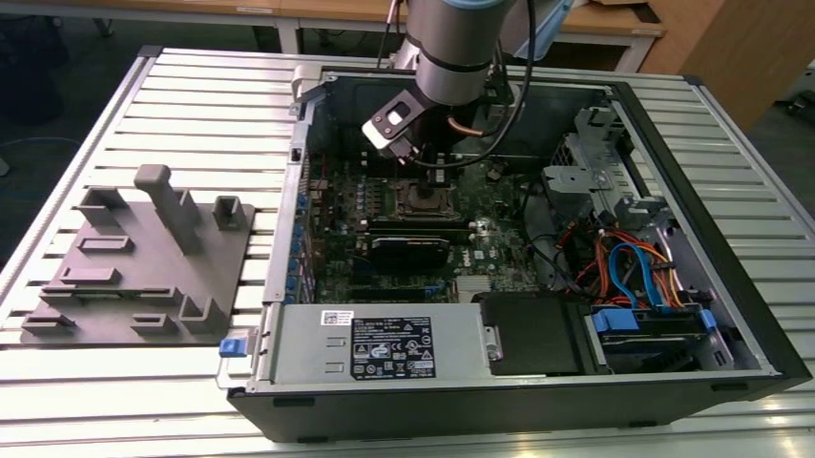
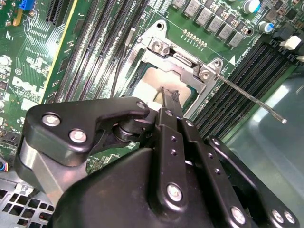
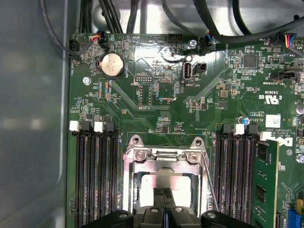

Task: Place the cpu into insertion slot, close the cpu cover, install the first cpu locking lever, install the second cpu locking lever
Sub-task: 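Install the first cpu locking lever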

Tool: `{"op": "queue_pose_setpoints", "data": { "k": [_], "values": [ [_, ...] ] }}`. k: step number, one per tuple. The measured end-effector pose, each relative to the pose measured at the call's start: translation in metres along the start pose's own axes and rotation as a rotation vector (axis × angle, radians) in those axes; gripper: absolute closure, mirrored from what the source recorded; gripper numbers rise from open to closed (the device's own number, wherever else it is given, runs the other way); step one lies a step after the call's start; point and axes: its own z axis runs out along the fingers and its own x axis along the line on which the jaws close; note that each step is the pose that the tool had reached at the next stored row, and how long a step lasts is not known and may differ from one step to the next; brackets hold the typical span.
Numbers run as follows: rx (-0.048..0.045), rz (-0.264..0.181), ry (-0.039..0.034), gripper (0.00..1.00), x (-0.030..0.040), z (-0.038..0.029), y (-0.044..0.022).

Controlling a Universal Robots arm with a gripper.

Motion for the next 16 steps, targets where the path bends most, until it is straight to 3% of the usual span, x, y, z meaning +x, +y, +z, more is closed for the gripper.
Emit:
{"op": "queue_pose_setpoints", "data": {
  "k": [16],
  "values": [
    [-0.0002, 0.0, 0.0003, 0.9, 0.0004, -0.0107, -0.0003]
  ]
}}
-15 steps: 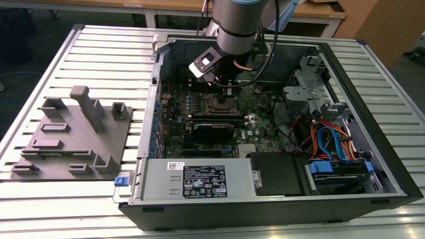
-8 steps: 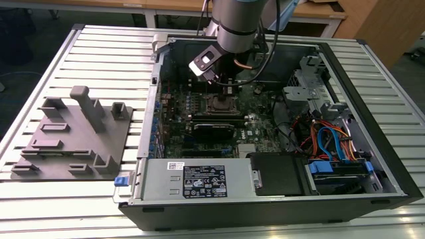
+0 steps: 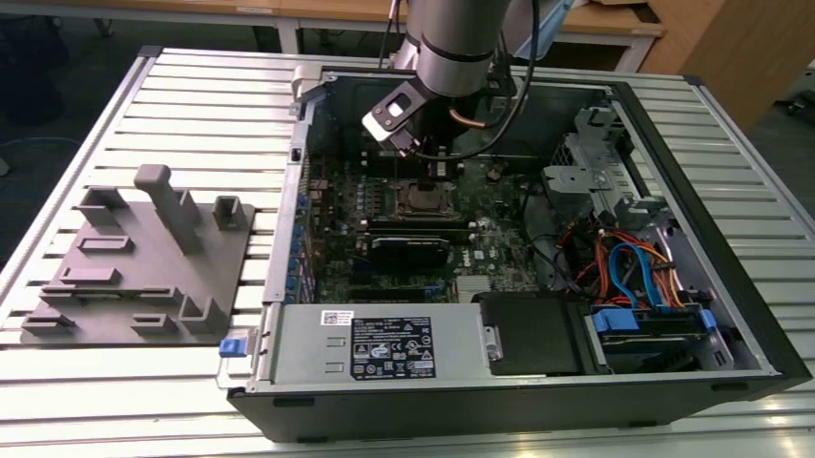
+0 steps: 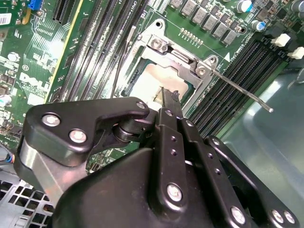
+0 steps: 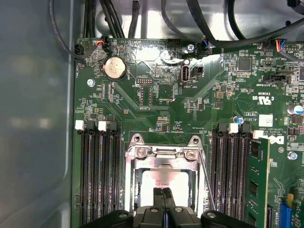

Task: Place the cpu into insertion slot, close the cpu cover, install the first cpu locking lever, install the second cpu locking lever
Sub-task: 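Install the first cpu locking lever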

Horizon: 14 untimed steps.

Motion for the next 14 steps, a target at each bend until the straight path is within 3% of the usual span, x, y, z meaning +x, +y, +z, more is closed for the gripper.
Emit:
{"op": "queue_pose_setpoints", "data": {
  "k": [14],
  "values": [
    [0.0001, 0.0, -0.0008, 0.9, 0.0, -0.0017, -0.0001]
  ]
}}
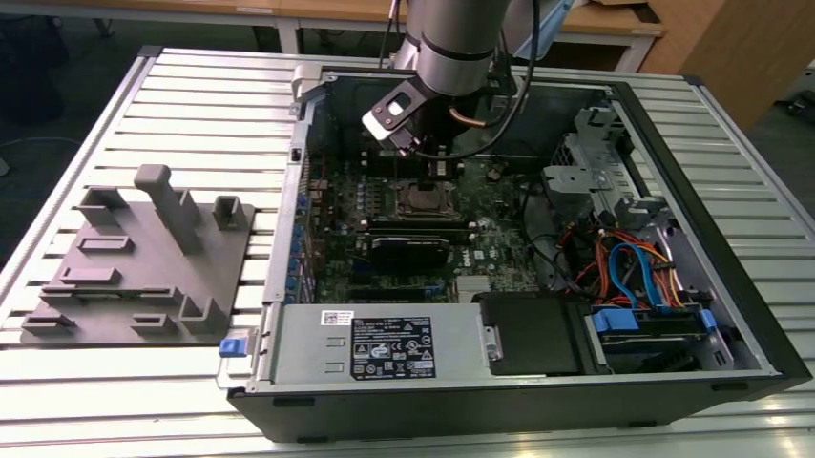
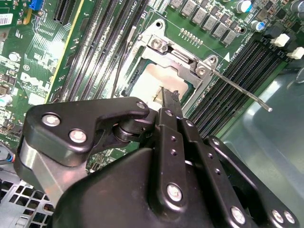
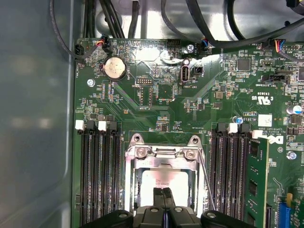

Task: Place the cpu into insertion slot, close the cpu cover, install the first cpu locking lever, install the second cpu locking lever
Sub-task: 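Install the first cpu locking lever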

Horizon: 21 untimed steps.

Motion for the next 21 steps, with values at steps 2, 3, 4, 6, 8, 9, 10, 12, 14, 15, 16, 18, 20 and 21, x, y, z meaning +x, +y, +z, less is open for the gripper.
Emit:
{"op": "queue_pose_setpoints", "data": {
  "k": [2, 3, 4, 6, 8, 9, 10, 12, 14, 15, 16, 18, 20, 21],
  "values": [
    [0.0, 0.0, 0.0, 0.9, 0.0001, -0.0024, -0.0001],
    [-0.0001, 0.0, 0.0001, 0.9, 0.0001, -0.0038, -0.0001],
    [0.0, 0.0, 0.0001, 0.9, 0.0002, -0.0052, -0.0002],
    [0.0, 0.0, 0.0, 0.9, 0.0002, -0.0078, -0.0002],
    [-0.0001, 0.0, 0.0001, 0.9, 0.0003, -0.0107, -0.0003],
    [-0.0001, 0.0, 0.0002, 0.9, 0.0004, -0.0125, -0.0004],
    [0.0, 0.0, 0.0001, 0.9, 0.0004, -0.0143, -0.0004],
    [0.0, 0.0, 0.0, 0.9, 0.0005, -0.018, -0.0006],
    [-0.0001, 0.0, 0.0001, 0.9, 0.0006, -0.0213, -0.0007],
    [0.0, 0.0, 0.0001, 0.9, 0.0007, -0.0228, -0.0007],
    [0.0, 0.0, 0.0001, 0.9, 0.0007, -0.0238, -0.0007],
    [-0.0001, -0.001, 0.0001, 0.9, 0.0007, -0.0242, -0.0007],
    [0.0006, -0.028, -0.0009, 0.9, 0.0007, -0.0242, -0.0008],
    [0.0012, -0.046, -0.0015, 0.9, 0.0007, -0.0242, -0.0008]
  ]
}}
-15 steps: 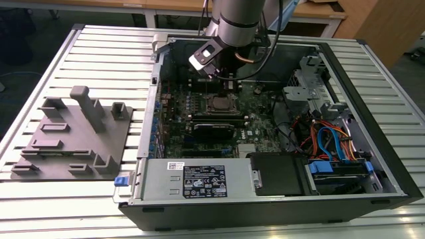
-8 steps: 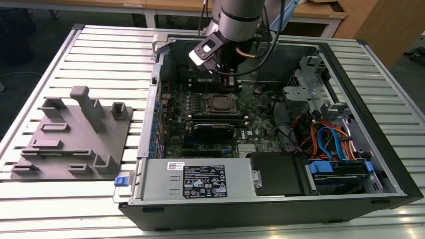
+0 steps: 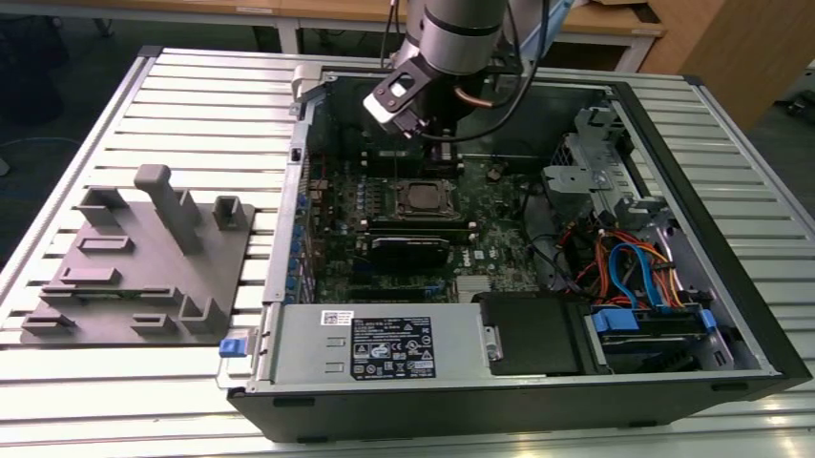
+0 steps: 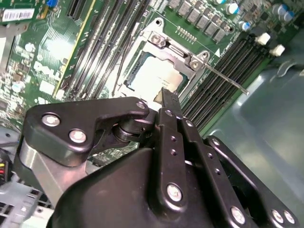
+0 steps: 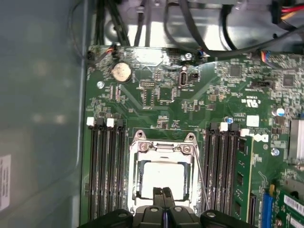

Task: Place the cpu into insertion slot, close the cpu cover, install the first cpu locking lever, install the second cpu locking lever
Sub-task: 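Install the first cpu locking lever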

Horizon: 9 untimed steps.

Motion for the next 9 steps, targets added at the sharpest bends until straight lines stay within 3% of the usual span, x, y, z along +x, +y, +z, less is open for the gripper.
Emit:
{"op": "queue_pose_setpoints", "data": {
  "k": [9],
  "values": [
    [0.0047, -0.165, -0.0051, 0.9, 0.0, 0.0002, 0.0]
  ]
}}
